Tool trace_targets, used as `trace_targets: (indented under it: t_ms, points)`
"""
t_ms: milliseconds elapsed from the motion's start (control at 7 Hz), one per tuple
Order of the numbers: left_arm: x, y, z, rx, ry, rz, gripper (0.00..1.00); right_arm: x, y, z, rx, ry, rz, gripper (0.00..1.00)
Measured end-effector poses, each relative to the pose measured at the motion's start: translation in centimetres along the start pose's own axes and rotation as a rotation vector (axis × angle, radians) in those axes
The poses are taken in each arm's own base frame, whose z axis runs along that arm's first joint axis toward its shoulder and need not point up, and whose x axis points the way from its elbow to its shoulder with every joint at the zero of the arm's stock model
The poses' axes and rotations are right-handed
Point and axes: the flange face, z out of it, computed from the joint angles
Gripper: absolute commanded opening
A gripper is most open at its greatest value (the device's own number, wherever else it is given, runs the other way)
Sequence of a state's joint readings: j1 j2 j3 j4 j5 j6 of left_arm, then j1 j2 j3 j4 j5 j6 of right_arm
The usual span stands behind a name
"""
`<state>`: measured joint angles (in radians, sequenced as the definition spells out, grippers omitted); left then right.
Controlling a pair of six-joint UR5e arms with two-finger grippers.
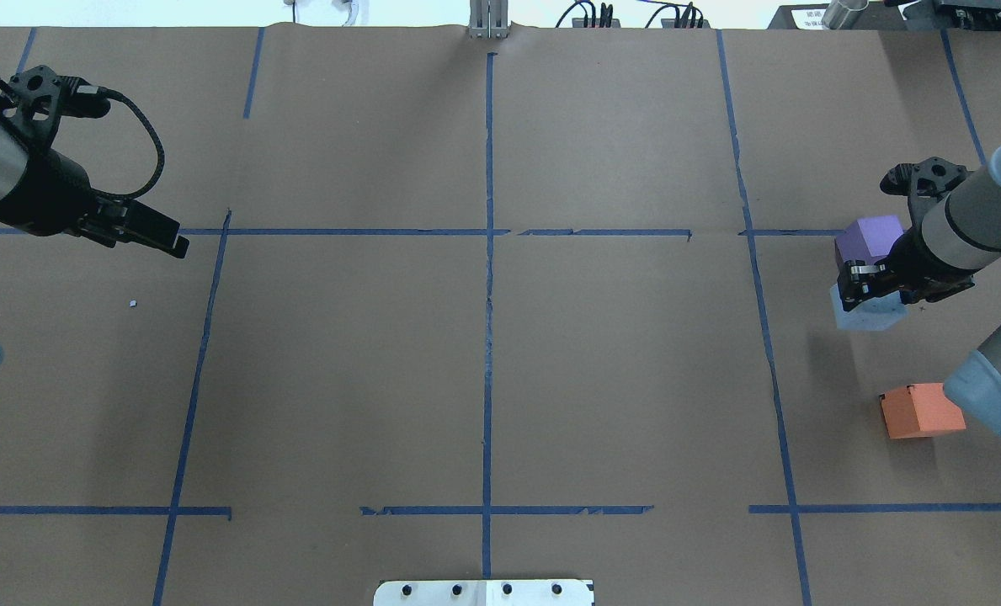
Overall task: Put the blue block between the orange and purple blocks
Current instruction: 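Carry the light blue cube with the right gripper between purple and orange cubes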
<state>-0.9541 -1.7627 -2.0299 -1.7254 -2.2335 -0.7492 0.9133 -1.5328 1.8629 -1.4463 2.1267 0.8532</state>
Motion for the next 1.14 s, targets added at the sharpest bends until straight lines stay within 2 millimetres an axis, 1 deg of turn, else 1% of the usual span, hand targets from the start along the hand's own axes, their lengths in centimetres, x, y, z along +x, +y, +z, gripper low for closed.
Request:
trace_targets:
  t_ms: [286,571,714,857,1000,1143]
  points:
    - [0.1,0.0,-0.2,0.003,0.001,0.001,1.0,2.3,-0.1,2.6,-0.026,0.02,0.015,0.03]
    - [0.2,0.1,-0.3,0.004,0.003,0.003,1.0,4.0,0.2,4.0,-0.048,0.043,0.024,0.03]
    - [0.3,0.1,-0.3,0.005,0.004,0.004,1.0,4.5,0.3,4.4,-0.055,0.049,0.015,0.05]
    - [0.3,0.1,-0.4,0.006,0.004,0.004,1.0,4.7,0.2,4.6,-0.058,0.053,0.011,0.19]
    - [0.3,0.1,-0.4,0.005,0.003,0.004,1.0,4.8,0.2,4.9,-0.06,0.057,0.01,0.44]
    - [0.2,0.2,-0.4,0.005,0.003,0.004,1.0,4.8,0.1,5.1,-0.062,0.059,0.01,0.78]
